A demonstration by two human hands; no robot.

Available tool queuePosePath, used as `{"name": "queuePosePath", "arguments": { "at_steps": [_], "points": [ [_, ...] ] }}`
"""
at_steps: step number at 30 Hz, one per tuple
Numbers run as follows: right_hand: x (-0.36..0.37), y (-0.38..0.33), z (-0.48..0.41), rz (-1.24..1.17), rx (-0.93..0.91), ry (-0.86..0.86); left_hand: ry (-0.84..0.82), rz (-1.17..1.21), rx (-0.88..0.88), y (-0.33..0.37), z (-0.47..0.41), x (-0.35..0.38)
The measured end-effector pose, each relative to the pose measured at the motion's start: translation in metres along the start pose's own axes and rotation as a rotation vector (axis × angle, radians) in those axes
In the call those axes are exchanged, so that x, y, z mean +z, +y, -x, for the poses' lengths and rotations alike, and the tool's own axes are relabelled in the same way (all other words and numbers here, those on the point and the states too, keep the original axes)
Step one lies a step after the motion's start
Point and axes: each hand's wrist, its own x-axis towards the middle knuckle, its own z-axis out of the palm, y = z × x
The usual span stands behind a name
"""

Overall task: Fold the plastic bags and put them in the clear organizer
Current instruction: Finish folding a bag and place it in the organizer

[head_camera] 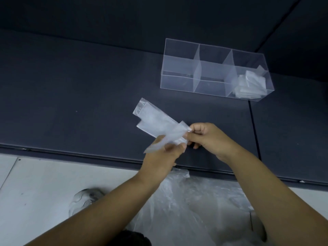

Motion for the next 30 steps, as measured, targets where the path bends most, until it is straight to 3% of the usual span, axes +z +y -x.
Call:
{"name": "queuePosePath", "arguments": {
  "at_steps": [4, 7, 9, 16, 23, 30],
  "points": [
    [-0.002, 0.001, 0.0, 0.065, 0.026, 0.004, -0.052, -0.063, 0.057, 0.004, -0.004, 0.001],
    [-0.003, 0.002, 0.001, 0.073, 0.022, 0.022, -0.091, 0.031, -0.026, 0.007, -0.002, -0.004],
    [-0.004, 0.003, 0.003, 0.065, 0.025, -0.009, -0.07, 0.057, -0.113, 0.014, -0.006, -0.009],
    [-0.007, 0.001, 0.006, 0.211, 0.062, -0.092, 0.064, 0.105, -0.169, 0.028, -0.024, -0.019],
    [-0.009, 0.003, 0.01, 0.323, 0.122, -0.039, 0.101, 0.165, -0.214, 0.027, -0.03, -0.02],
    [-0.008, 0.006, 0.011, 0.263, 0.168, 0.062, 0.184, 0.167, -0.18, 0.024, -0.037, -0.025]
  ]
}}
